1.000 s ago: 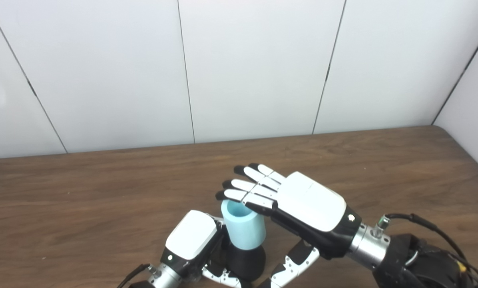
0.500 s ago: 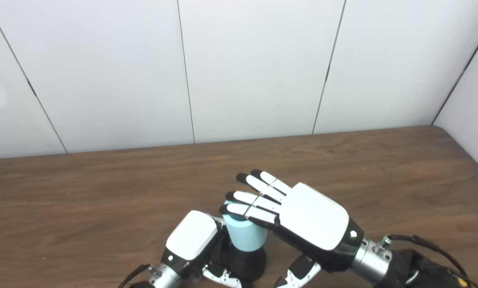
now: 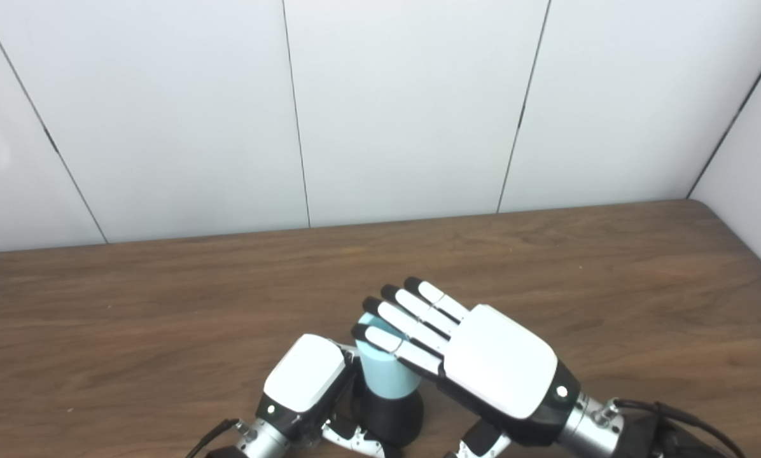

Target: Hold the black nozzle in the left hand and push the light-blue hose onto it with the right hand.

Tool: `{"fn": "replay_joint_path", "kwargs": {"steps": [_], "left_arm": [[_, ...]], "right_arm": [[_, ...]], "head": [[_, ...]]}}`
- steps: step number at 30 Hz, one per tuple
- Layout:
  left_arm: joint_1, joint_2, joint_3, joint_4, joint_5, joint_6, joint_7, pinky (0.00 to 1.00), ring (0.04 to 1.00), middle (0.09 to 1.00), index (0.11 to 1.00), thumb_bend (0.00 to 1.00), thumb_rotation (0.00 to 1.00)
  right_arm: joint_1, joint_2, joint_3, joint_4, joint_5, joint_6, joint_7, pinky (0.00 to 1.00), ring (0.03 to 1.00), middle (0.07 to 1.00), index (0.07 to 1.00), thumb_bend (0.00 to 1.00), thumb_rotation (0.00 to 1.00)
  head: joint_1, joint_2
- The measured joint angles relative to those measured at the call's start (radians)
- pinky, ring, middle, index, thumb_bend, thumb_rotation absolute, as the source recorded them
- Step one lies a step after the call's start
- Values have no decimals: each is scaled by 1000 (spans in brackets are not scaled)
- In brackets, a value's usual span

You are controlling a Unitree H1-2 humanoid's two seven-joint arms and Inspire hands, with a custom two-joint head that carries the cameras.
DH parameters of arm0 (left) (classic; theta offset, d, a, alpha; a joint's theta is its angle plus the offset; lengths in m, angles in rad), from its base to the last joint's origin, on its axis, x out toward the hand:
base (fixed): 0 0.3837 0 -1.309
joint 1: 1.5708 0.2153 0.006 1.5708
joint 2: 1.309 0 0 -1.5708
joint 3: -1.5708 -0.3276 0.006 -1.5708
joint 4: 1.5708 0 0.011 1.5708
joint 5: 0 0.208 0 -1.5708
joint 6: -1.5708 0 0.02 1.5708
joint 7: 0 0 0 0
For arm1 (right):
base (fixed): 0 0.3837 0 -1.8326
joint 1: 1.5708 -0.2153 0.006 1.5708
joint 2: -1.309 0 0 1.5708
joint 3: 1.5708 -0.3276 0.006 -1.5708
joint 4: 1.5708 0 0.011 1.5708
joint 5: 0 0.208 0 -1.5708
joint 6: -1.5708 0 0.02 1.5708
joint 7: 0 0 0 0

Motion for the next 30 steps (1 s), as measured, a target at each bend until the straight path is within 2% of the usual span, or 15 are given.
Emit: {"fn": "replay_joint_path", "kwargs": {"steps": [10,17,23,30], "left_arm": [[6,-1,-1,-6,-4,10,-3,142,174,471,480,525,0],[5,-1,-1,-6,-5,10,-3,136,170,471,480,525,0],[5,-1,-1,-6,-5,10,-3,131,165,471,480,525,0],[4,-2,-2,-6,-5,10,-3,123,158,471,479,525,0]], "right_arm": [[31,13,2,7,-19,0,-45,975,1000,1000,974,765,920],[51,21,1,13,-16,-1,-74,955,1000,1000,976,758,867],[67,46,-7,59,56,-1,-148,999,1000,1000,999,727,845],[61,49,-4,68,88,-9,-151,998,1000,1000,972,748,801]], "head": [[0,-2],[-2,-5],[0,-8],[3,-9]]}}
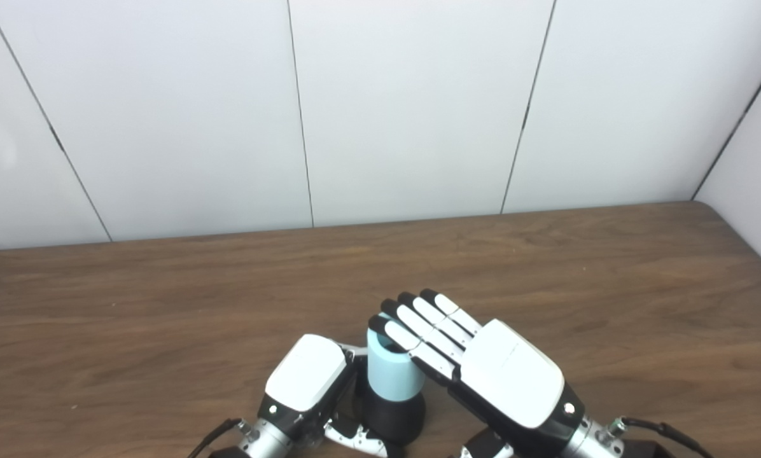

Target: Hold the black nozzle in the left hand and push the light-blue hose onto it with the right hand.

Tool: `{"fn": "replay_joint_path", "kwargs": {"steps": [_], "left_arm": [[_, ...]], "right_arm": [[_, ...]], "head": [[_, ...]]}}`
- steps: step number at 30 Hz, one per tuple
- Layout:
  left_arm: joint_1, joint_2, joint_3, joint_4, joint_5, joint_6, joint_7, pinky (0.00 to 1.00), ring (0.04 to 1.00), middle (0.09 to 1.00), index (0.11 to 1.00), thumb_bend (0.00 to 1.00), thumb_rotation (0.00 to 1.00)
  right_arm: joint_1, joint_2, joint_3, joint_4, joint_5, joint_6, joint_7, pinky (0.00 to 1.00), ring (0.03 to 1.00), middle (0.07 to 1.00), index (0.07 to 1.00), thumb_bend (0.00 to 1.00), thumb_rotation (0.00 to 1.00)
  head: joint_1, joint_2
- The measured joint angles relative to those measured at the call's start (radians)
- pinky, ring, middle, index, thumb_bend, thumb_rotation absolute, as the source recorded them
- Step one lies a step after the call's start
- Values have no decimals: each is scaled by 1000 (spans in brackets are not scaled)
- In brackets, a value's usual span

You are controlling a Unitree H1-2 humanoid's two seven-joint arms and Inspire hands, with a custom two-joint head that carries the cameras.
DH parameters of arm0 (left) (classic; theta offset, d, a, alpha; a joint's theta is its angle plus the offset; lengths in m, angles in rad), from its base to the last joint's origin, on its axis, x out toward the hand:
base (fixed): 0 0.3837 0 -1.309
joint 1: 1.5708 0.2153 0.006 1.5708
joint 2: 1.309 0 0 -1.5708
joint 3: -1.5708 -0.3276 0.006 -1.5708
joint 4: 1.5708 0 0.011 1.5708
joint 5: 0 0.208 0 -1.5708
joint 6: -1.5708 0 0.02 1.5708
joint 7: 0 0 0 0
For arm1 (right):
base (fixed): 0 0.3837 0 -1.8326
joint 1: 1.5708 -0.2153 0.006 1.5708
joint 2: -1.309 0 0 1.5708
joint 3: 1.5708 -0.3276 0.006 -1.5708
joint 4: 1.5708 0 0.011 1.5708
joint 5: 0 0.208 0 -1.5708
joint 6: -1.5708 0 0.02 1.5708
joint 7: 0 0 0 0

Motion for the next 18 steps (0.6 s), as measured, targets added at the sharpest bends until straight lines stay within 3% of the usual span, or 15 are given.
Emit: {"fn": "replay_joint_path", "kwargs": {"steps": [13,18], "left_arm": [[-1,-1,-1,1,0,-1,0,121,158,471,480,525,0],[-2,-2,-1,2,0,-1,1,121,157,471,479,525,0]], "right_arm": [[0,47,-2,7,78,6,0,1000,1000,1000,996,741,831],[0,45,-1,7,61,-2,-2,1000,1000,967,916,730,795]], "head": [[-2,-3],[-2,-2]]}}
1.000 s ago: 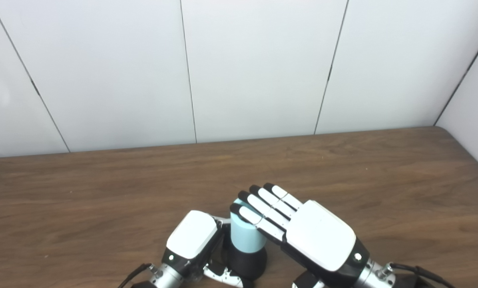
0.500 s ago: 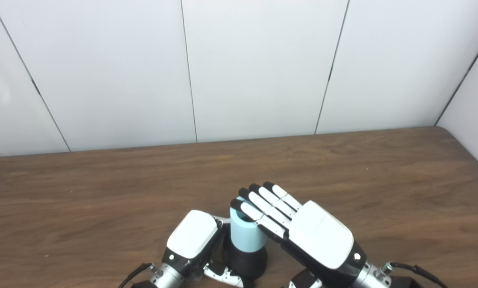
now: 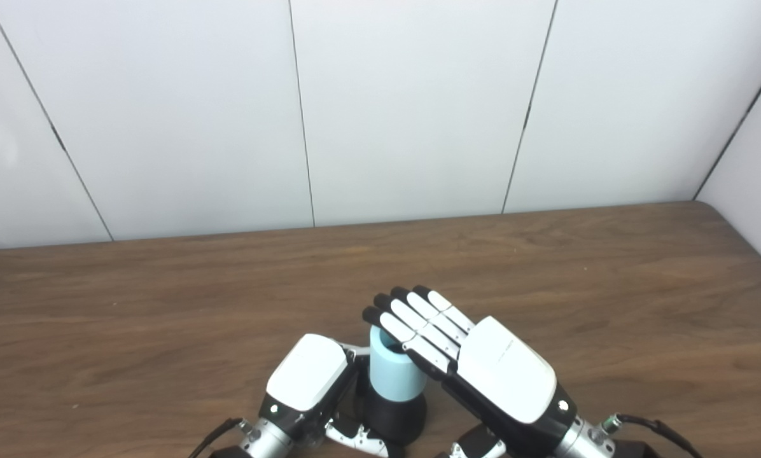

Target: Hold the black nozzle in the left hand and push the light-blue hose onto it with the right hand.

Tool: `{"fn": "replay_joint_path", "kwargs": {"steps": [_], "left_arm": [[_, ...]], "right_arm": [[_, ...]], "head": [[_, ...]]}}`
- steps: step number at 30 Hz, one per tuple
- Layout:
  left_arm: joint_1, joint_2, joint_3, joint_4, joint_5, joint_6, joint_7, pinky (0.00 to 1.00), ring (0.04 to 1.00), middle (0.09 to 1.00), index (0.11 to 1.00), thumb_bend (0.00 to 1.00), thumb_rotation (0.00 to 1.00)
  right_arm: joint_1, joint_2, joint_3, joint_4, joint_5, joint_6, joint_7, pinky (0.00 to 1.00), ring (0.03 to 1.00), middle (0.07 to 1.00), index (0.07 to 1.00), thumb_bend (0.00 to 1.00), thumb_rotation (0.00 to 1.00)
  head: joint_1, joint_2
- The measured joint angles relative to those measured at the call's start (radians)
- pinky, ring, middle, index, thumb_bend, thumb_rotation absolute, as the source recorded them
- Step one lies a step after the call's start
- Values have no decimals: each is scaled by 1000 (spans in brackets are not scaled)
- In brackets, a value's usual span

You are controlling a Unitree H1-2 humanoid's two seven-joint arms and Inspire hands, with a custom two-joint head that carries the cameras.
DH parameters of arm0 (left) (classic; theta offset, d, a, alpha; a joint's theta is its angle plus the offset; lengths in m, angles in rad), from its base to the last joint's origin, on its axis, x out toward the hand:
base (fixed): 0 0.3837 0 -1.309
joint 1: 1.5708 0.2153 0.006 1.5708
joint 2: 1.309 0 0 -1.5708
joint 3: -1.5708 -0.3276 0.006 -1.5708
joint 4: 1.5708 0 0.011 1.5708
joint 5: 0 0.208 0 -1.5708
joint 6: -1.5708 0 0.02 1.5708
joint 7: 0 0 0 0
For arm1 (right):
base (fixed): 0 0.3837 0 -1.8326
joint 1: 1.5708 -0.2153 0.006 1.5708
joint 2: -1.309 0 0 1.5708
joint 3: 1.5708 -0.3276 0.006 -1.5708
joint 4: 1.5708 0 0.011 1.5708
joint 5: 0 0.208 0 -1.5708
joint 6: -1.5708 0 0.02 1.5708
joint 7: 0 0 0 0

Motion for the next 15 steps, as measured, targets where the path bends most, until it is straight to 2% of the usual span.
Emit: {"fn": "replay_joint_path", "kwargs": {"steps": [3,5,7,10,12,15], "left_arm": [[0,0,0,0,0,0,0,120,156,471,480,525,0],[0,0,0,0,0,0,0,120,156,471,480,525,0],[0,0,0,0,0,-1,0,118,155,471,480,525,0],[0,0,0,0,0,0,0,117,154,471,480,525,0],[0,0,0,0,0,0,-1,119,155,471,480,525,0],[0,0,0,0,0,1,-1,125,162,471,480,525,0]], "right_arm": [[0,-1,0,2,-10,-29,-16,987,978,884,819,724,775],[0,0,-2,4,-23,-39,-34,983,962,865,797,721,777],[-1,0,-8,5,-22,-49,-51,994,973,885,822,724,765],[1,5,-15,12,2,-46,-52,1000,998,972,925,711,768],[0,22,-29,18,37,-27,-52,1000,1000,995,976,716,813],[-3,56,-65,19,88,-1,-64,998,1000,1000,998,759,874]], "head": [[0,2],[0,2],[0,2],[0,0],[0,-2],[0,-2]]}}
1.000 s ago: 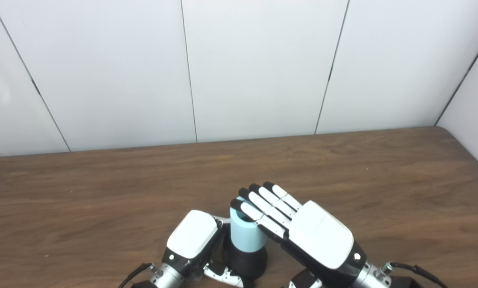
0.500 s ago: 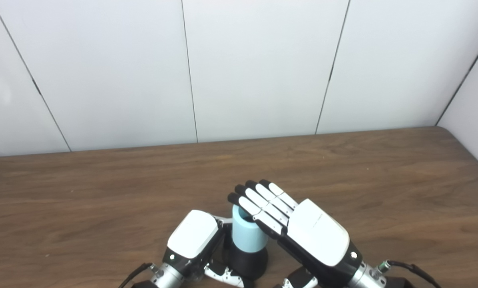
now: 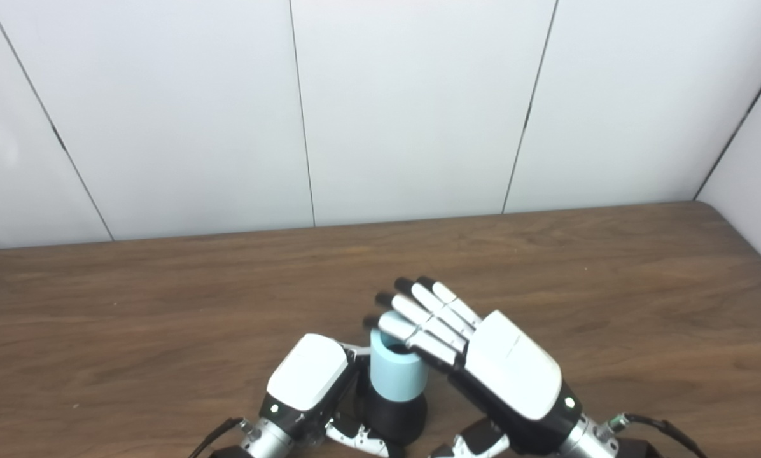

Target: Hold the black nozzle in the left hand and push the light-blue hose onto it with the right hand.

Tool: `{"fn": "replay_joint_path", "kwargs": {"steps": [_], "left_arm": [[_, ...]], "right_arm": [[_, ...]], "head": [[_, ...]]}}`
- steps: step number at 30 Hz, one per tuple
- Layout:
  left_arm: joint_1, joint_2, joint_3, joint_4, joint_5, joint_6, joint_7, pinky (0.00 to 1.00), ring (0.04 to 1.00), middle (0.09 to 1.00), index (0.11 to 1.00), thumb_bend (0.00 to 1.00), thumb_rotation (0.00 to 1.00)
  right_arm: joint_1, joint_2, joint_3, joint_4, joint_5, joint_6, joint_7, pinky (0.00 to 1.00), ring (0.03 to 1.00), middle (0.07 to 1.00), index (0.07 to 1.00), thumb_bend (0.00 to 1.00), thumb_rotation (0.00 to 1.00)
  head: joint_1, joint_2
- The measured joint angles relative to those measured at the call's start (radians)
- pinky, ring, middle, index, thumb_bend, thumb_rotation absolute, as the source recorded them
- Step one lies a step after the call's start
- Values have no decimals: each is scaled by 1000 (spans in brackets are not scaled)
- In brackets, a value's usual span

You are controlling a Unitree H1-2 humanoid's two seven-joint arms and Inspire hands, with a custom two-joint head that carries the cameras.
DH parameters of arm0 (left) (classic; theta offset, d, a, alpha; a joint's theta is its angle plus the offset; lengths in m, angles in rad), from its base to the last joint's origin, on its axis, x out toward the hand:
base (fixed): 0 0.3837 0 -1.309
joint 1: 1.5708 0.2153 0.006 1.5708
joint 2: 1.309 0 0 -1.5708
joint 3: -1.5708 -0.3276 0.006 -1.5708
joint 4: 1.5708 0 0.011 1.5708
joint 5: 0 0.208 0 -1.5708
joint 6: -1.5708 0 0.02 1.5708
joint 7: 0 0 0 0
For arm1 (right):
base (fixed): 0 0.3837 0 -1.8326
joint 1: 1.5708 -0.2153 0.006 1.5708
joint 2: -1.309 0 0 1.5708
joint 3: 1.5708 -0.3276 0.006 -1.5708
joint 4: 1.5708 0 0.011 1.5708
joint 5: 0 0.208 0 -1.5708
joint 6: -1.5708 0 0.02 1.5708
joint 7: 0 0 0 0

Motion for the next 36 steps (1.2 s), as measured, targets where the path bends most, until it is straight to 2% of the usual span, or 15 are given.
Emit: {"fn": "replay_joint_path", "kwargs": {"steps": [3,6,9,13,17,20,30,36], "left_arm": [[0,0,0,0,0,0,0,125,161,471,480,525,0],[0,0,0,0,0,-1,0,121,157,471,480,525,0],[-1,0,-2,3,2,-4,8,112,150,471,479,525,0],[-2,0,-3,5,3,-5,9,116,158,471,479,525,0],[-3,0,-4,5,3,-5,8,117,156,471,479,525,0],[-4,0,-4,6,3,-5,9,118,153,471,479,525,0],[-5,0,-4,6,3,-5,8,118,157,471,479,525,0],[-5,0,-4,7,3,-5,9,105,143,471,479,525,0]], "right_arm": [[-15,22,-35,9,58,19,-31,1000,1000,1000,1000,804,904],[-23,30,-62,20,152,58,-45,1000,1000,1000,1000,826,882],[-23,57,-96,52,248,93,-70,964,1000,1000,1000,803,867],[-23,88,-113,103,296,92,-115,977,1000,1000,1000,791,872],[-16,80,-109,109,285,90,-121,968,1000,1000,1000,810,893],[-10,53,-82,108,247,85,-115,965,1000,996,987,800,891],[7,-8,23,68,102,45,-63,957,1000,983,934,769,811],[19,-23,43,67,68,39,-47,958,1000,965,918,771,771]], "head": [[-2,0],[2,-2],[2,-2],[0,0],[2,0],[0,-2],[0,0],[0,0]]}}
